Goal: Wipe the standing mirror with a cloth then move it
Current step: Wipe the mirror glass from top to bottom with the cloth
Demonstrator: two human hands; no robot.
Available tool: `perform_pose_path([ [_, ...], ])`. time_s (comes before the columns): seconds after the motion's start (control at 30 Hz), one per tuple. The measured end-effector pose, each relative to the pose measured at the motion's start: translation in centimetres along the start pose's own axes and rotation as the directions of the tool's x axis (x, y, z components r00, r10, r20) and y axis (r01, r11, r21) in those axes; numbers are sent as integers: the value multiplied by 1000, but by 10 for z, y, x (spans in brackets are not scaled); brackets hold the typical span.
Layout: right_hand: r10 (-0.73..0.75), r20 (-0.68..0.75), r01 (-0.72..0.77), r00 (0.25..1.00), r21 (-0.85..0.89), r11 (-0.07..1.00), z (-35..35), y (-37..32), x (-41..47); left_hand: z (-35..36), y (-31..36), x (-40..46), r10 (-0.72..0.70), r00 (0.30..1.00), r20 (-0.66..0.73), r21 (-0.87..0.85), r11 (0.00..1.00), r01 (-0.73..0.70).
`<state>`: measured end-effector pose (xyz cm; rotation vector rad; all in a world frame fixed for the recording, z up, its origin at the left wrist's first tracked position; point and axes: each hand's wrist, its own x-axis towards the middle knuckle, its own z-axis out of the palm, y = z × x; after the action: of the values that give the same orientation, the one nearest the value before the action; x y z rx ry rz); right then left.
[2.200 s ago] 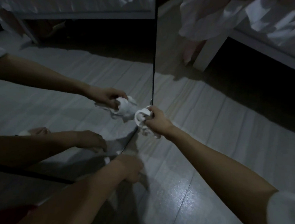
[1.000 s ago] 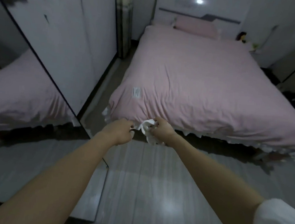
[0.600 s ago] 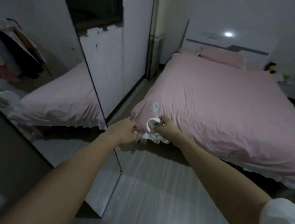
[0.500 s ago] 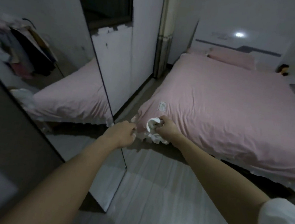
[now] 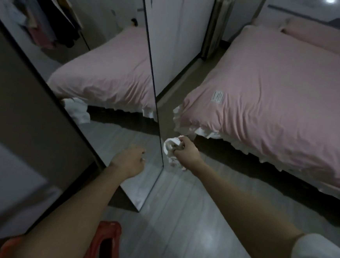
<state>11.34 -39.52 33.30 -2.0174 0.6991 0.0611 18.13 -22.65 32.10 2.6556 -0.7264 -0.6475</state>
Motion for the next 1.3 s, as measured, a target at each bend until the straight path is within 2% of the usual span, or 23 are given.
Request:
perform_pose_path([
  [0.23,113,-68,-109,991,54,993,53,53,41,72,-31,57,53,996,73,-68,997,-48],
  [0.4,87,-145,-67,986,141,988,80,78,75,104,-44,95,42,991,128,-76,997,-32],
  [0.6,-156,-194,205,968,263,943,93,41,153,120,-50,138,-3,990,143,-39,999,8],
  [0.73,-361,-314,450,878,284,847,103,-4,188,131,-54,155,-47,978,203,-30,998,54],
  [0.83,-435,-271,500,859,257,827,124,-9,202,138,-58,162,-49,972,231,-23,998,55],
  [0.9,-424,-187,459,886,224,860,142,5,208,144,-63,164,-48,970,238,-21,998,54],
  [0.93,-375,-120,393,919,205,897,147,19,210,147,-65,164,-43,969,245,-19,999,50],
  [1.0,-168,99,159,981,93,983,151,47,213,152,-70,164,-11,973,232,-21,1000,16],
  [1.03,-58,171,54,984,27,998,153,60,214,154,-73,166,7,975,221,-22,1000,-2],
  [1.07,14,166,-14,986,-1,1000,154,71,215,155,-75,167,20,976,216,-18,1000,-17],
  [1.13,70,72,-75,995,63,995,152,79,212,156,-78,167,43,972,230,17,999,-48],
  [1.17,49,23,-51,999,113,992,151,76,212,157,-80,167,52,971,235,38,997,-63],
  [1.23,-83,-109,102,991,187,977,146,64,216,158,-84,168,70,971,228,50,995,-83],
  [1.3,-248,-257,308,934,228,923,141,46,225,158,-87,170,77,975,209,54,995,-90],
])
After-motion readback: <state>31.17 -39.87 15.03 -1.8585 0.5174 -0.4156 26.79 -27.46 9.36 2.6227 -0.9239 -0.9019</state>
